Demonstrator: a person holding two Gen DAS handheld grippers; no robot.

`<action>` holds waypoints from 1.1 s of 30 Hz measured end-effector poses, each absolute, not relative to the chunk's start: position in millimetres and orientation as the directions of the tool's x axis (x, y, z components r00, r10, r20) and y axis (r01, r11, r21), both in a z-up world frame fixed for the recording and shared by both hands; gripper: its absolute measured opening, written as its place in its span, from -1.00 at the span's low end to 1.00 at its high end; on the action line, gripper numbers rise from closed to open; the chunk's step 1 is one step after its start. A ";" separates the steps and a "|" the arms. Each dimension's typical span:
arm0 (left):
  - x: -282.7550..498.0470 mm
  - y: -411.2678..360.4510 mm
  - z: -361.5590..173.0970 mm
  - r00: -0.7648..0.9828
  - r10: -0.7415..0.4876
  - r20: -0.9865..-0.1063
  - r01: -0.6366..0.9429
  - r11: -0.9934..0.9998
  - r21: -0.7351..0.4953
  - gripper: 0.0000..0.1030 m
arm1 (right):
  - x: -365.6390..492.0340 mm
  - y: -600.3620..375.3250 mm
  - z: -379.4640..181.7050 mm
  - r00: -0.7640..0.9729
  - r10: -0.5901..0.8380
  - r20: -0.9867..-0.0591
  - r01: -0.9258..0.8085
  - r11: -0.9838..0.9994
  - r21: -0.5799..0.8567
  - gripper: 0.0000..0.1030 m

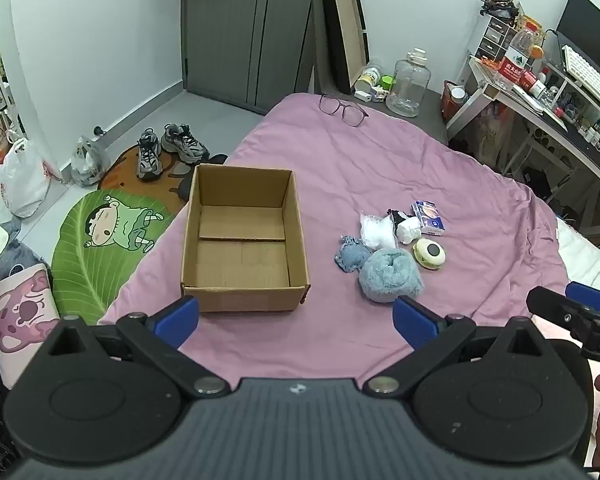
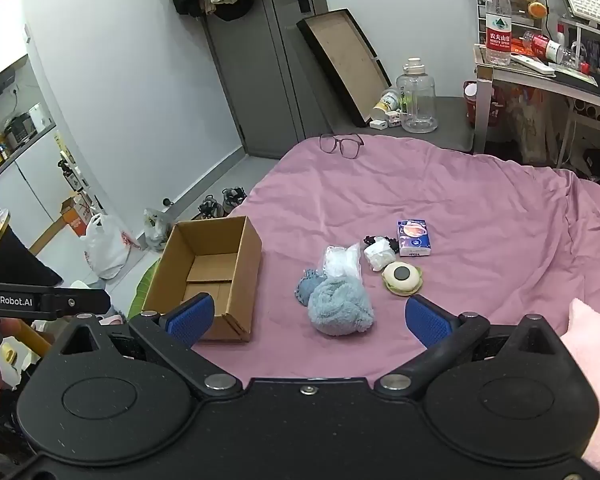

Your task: Organize soft objects

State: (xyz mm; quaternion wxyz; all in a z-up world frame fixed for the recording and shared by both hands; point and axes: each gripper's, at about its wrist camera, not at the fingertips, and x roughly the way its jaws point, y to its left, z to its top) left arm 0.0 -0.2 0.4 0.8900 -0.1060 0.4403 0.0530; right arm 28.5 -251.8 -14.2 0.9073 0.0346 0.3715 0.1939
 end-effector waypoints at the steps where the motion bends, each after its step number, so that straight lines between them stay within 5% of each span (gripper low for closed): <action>1: 0.1 -0.3 0.8 0.609 0.002 -0.793 -0.187 0.972 -0.141 0.99 | 28.5 -252.0 -14.1 0.650 0.379 -0.659 -0.327 0.922 0.207 1.00; 33: 0.0 -11.2 4.0 0.621 0.007 -0.784 -0.175 0.976 -0.130 0.99 | 28.0 -252.5 -13.5 0.663 0.348 -0.663 -0.309 0.934 0.180 1.00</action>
